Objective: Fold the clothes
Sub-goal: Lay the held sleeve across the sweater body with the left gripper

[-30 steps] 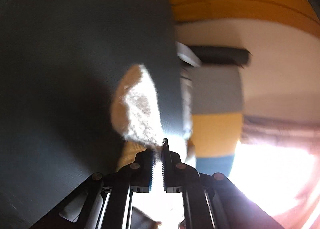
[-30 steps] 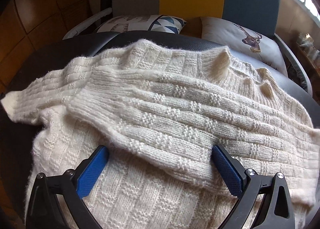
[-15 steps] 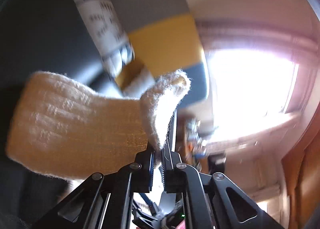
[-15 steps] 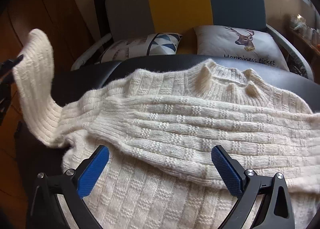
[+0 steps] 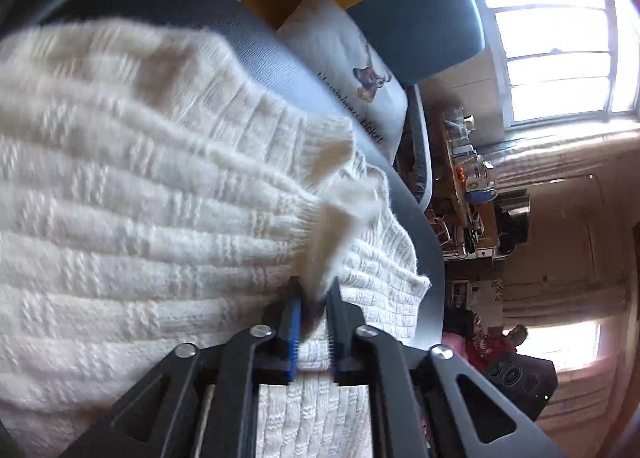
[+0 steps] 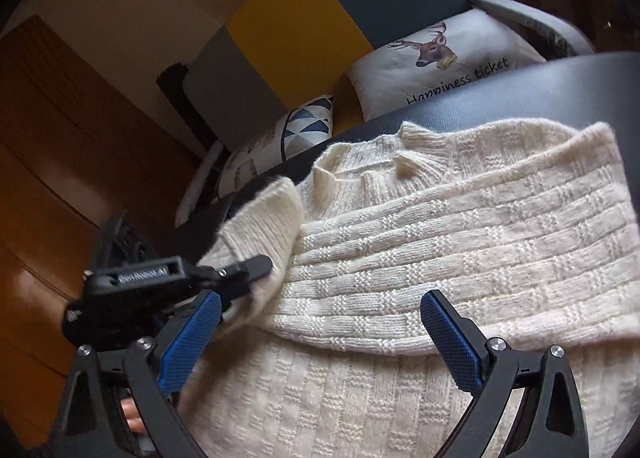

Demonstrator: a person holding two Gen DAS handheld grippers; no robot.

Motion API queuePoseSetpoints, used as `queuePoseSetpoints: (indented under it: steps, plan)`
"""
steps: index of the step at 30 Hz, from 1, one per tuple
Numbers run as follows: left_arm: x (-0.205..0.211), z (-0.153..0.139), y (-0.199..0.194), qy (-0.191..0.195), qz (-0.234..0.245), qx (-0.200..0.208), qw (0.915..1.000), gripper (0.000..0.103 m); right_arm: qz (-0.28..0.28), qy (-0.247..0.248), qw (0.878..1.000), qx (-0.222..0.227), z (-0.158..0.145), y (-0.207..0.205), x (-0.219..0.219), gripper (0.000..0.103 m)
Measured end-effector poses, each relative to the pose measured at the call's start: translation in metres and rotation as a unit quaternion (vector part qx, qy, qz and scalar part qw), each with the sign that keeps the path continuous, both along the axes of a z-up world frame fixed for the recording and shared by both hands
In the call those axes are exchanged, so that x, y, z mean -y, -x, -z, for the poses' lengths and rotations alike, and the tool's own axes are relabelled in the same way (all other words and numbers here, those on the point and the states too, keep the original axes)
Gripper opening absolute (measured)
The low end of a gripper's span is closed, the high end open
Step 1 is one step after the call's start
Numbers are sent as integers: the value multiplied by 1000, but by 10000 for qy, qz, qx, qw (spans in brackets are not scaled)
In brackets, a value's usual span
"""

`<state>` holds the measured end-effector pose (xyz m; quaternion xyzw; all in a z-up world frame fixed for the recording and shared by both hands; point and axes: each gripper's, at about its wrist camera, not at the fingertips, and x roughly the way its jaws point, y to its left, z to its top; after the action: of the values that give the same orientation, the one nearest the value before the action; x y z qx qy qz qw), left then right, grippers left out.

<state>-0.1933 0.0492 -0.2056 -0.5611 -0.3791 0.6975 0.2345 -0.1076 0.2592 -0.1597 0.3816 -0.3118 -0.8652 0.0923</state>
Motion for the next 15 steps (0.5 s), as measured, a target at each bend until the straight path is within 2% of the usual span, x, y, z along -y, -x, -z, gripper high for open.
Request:
queuePoseSetpoints:
  steps: [1, 4, 8, 12, 13, 14, 15]
  plan:
    - [5, 2, -5, -228, 12, 15, 9997, 19, 15, 163, 9999, 0, 1, 2, -1, 102]
    - [32, -9, -11, -362, -92, -110, 9992, 21, -196, 999, 9948, -7, 10, 12, 2, 102]
    - [84, -32, -22, -597, -206, -229, 9977, 21, 24, 1821, 9833, 48, 30, 24, 7, 101]
    - [129, -46, -44, -703, -388, -291, 9963, 21, 192, 2031, 9788, 193, 45, 34, 22, 100]
    - [136, -45, -48, -758, -478, -277, 9956, 21, 254, 2106, 9770, 202, 48, 36, 25, 98]
    - [144, -43, -52, -810, -568, -265, 9947, 21, 342, 2101, 9770, 143, 48, 37, 26, 93]
    - [154, -42, -58, -833, -664, -270, 9939, 21, 386, 2134, 9762, 60, 48, 38, 28, 81]
